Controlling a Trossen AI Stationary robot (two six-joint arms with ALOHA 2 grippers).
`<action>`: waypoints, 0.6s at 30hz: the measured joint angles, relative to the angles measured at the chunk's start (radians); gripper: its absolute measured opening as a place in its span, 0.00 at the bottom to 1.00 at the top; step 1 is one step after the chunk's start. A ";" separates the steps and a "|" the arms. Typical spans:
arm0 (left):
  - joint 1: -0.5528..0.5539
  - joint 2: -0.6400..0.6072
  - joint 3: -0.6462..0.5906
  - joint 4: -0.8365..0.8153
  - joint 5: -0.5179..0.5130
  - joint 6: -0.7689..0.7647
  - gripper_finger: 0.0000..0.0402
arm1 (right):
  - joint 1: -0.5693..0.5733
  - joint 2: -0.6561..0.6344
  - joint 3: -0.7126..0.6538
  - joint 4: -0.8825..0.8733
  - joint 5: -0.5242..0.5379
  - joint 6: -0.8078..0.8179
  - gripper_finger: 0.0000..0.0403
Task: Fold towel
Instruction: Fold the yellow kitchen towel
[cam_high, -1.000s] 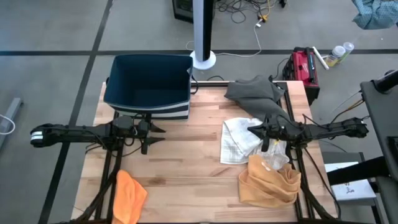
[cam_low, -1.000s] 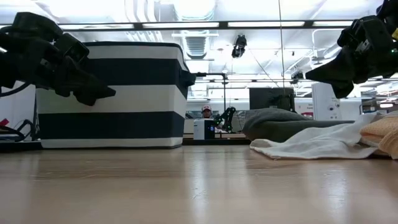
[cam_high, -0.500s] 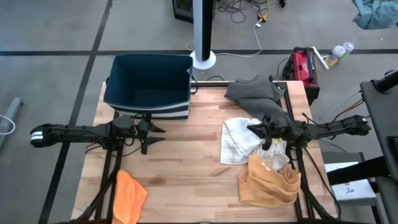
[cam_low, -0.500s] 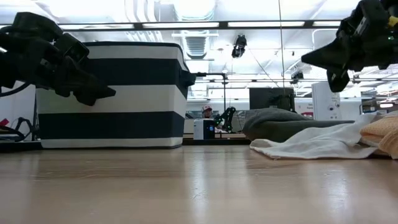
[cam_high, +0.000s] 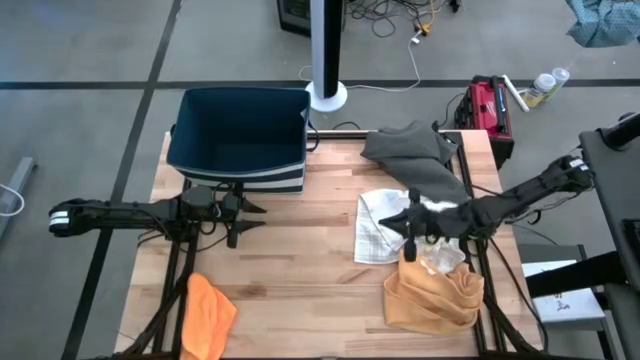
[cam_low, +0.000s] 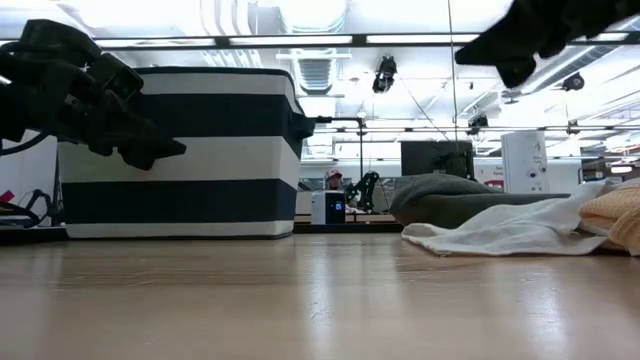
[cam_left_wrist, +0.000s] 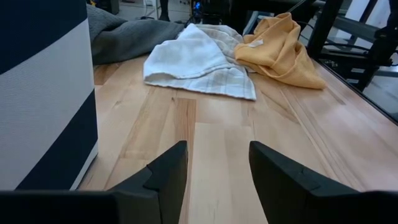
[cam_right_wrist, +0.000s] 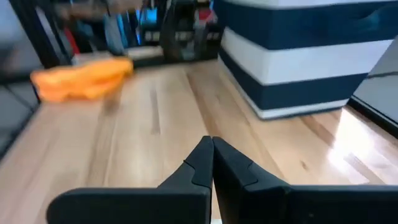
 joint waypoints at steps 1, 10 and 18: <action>0.000 0.000 0.000 0.000 0.000 0.000 0.41 | 0.017 0.025 0.037 -0.048 0.003 0.000 0.00; 0.000 0.000 0.000 0.000 0.000 0.000 0.41 | 0.290 0.170 0.211 -0.249 0.236 0.055 0.00; 0.000 0.000 0.000 0.000 0.000 0.000 0.41 | 0.561 0.263 0.218 -0.266 0.295 0.307 0.00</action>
